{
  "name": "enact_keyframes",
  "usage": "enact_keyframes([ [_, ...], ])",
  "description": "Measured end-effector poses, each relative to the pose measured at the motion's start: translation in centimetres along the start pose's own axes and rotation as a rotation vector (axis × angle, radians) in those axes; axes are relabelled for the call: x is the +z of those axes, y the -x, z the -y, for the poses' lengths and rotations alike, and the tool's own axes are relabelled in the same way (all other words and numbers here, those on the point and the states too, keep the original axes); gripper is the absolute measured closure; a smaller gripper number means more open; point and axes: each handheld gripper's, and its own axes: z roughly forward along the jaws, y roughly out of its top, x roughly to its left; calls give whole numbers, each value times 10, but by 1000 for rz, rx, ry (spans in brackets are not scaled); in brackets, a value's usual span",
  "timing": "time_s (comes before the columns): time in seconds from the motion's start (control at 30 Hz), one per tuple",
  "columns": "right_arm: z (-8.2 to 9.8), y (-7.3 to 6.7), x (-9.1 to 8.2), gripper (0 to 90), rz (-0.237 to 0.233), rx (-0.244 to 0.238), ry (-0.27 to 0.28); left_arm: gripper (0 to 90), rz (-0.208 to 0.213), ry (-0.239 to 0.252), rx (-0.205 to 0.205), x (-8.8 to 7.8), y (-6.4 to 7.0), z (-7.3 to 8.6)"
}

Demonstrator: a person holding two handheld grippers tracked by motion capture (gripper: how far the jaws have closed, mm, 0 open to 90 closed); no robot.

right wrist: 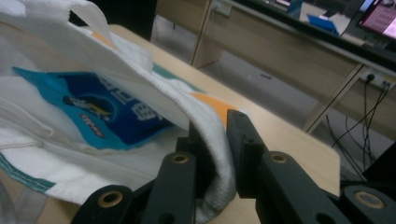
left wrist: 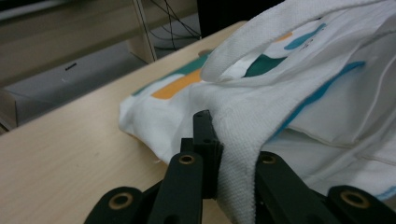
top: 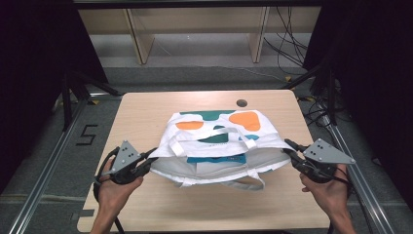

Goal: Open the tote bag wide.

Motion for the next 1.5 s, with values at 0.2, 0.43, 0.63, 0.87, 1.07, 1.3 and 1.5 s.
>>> enact_keyframes([
  [0.2, -24, 7, -19, 815, 26, -21, 67, 863, 0, 83, 21, -19, 3, -26],
  [0.43, -62, 8, -49, 819, 16, -52, 165, 865, 6, 191, 38, -51, 4, -55],
  [0.63, -83, 13, -52, 820, 12, -87, 191, 865, 25, 270, -14, -55, -7, -70],
  [0.87, -78, 22, -30, 819, 31, -42, 166, 864, 13, 248, -58, -25, -21, -66],
  [1.07, -60, 29, -4, 818, 28, -13, 114, 863, 30, 173, -83, -2, -24, -44],
  [1.3, -39, 27, 10, 818, 40, -4, 70, 858, 57, 86, -58, 18, -28, -23],
  [1.5, -32, 28, 21, 818, 45, 11, 45, 857, 58, 78, -123, 37, -36, -14],
])
